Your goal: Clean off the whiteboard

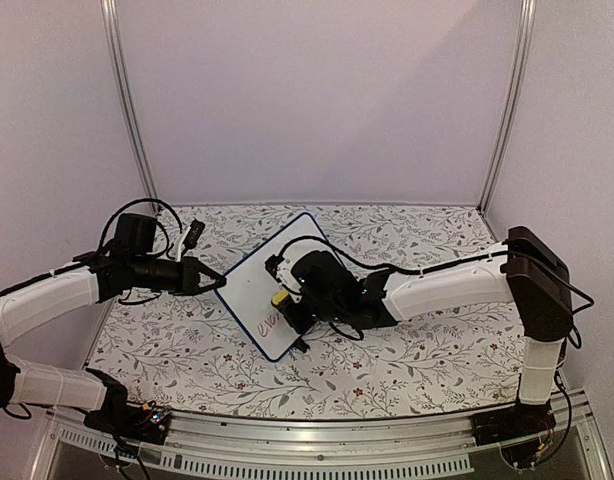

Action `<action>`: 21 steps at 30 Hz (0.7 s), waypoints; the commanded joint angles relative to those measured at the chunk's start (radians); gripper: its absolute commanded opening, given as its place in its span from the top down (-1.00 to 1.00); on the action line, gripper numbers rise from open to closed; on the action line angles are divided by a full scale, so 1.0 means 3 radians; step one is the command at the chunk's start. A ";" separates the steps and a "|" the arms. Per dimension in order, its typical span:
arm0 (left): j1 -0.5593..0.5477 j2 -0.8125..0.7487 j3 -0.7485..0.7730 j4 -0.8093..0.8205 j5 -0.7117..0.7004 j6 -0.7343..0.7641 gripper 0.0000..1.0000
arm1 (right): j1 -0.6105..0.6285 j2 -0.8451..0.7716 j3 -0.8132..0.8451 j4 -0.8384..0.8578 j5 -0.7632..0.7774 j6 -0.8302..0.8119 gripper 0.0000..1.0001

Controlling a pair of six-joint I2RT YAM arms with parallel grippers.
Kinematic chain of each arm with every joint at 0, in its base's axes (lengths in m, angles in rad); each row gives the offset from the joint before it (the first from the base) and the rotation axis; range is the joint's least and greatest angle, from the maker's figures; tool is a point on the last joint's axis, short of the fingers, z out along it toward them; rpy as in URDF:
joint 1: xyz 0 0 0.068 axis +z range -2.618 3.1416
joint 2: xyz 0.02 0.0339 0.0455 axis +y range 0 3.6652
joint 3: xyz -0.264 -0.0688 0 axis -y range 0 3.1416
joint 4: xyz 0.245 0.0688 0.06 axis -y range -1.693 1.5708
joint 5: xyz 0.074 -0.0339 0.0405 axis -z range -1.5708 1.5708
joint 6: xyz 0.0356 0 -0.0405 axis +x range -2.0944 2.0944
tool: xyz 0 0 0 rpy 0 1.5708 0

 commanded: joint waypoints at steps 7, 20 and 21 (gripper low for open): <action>0.0000 -0.0020 -0.0002 0.0114 0.0159 0.0006 1.00 | -0.0150 0.0117 0.0407 -0.0164 0.0035 -0.0006 0.59; 0.0002 -0.0001 0.0000 0.0116 0.0161 0.0004 1.00 | -0.0215 0.0204 0.0409 -0.0272 -0.0117 -0.0065 0.59; 0.0000 0.0000 0.0001 0.0116 0.0161 0.0005 1.00 | -0.0215 0.0204 0.0347 -0.0267 -0.0167 -0.0035 0.59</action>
